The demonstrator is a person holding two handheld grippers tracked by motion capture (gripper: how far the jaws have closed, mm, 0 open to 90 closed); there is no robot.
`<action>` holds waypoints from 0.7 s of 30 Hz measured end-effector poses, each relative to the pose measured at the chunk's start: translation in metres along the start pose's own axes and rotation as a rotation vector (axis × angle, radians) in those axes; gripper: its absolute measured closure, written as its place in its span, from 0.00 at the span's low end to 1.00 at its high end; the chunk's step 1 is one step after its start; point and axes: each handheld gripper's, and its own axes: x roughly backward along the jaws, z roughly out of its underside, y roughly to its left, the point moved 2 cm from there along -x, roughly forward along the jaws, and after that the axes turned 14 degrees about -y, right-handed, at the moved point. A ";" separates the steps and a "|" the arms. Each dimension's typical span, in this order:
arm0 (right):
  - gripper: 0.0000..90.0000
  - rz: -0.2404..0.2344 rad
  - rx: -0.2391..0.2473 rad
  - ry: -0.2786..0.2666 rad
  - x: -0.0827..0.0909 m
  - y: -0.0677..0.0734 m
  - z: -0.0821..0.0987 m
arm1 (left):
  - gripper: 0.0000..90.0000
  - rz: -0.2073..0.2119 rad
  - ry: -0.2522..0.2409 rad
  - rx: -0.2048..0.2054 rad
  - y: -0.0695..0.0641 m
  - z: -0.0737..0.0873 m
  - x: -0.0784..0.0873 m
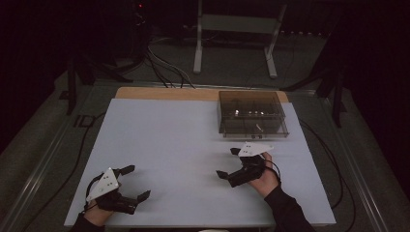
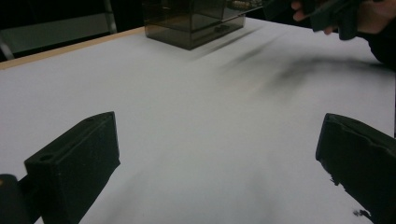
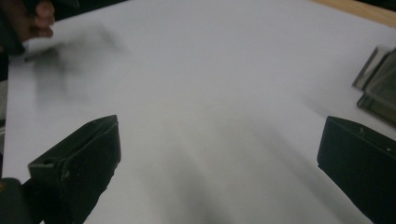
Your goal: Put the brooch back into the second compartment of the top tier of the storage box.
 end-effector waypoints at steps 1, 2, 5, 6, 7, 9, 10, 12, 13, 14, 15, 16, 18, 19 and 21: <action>0.00 0.000 -0.005 -0.003 0.001 0.000 0.003 | 0.01 0.000 0.000 0.000 0.000 0.000 0.000; 0.00 -0.001 -0.009 -0.004 0.003 -0.001 0.005 | 0.01 0.001 0.002 -0.003 0.000 0.000 0.000; 0.00 -0.006 -0.003 0.008 0.009 -0.002 0.013 | 0.01 0.003 0.002 -0.004 -0.001 0.000 0.000; 0.00 -0.009 -0.005 0.009 0.011 -0.002 0.015 | 0.01 0.003 0.001 -0.001 -0.001 0.000 0.000; 0.00 -0.012 -0.013 0.015 0.013 -0.003 0.018 | 0.01 0.003 0.002 -0.002 -0.001 0.000 0.000; 0.00 -0.010 -0.019 0.015 0.017 -0.004 0.022 | 0.01 0.004 0.003 -0.005 -0.001 0.000 0.000; 0.00 -0.006 -0.017 0.020 0.020 -0.004 0.024 | 0.01 0.003 0.000 -0.002 -0.001 0.000 0.000; 0.00 0.004 -0.017 0.021 0.025 -0.006 0.029 | 0.01 0.001 -0.001 0.001 0.000 0.000 0.000; 0.00 0.006 -0.022 0.024 0.027 -0.006 0.031 | 0.01 0.002 0.001 0.000 -0.001 0.000 0.000; 0.00 0.008 -0.023 0.030 0.029 -0.007 0.033 | 0.01 0.005 0.003 -0.002 -0.001 0.000 0.000; 0.00 0.013 -0.023 0.030 0.031 -0.008 0.035 | 0.01 0.005 0.004 -0.004 -0.001 0.000 0.000; 0.00 0.019 -0.023 0.034 0.034 -0.008 0.036 | 0.01 0.005 0.002 -0.002 -0.001 0.000 0.000; 0.00 0.031 -0.022 0.035 0.039 -0.010 0.040 | 0.01 0.004 0.001 0.001 -0.001 0.000 0.000; 0.00 0.036 -0.029 0.040 0.041 -0.010 0.041 | 0.01 0.005 0.003 -0.001 -0.001 0.000 0.000; 0.00 0.050 -0.028 0.041 0.047 -0.011 0.044 | 0.01 0.005 0.003 -0.002 -0.001 0.000 0.000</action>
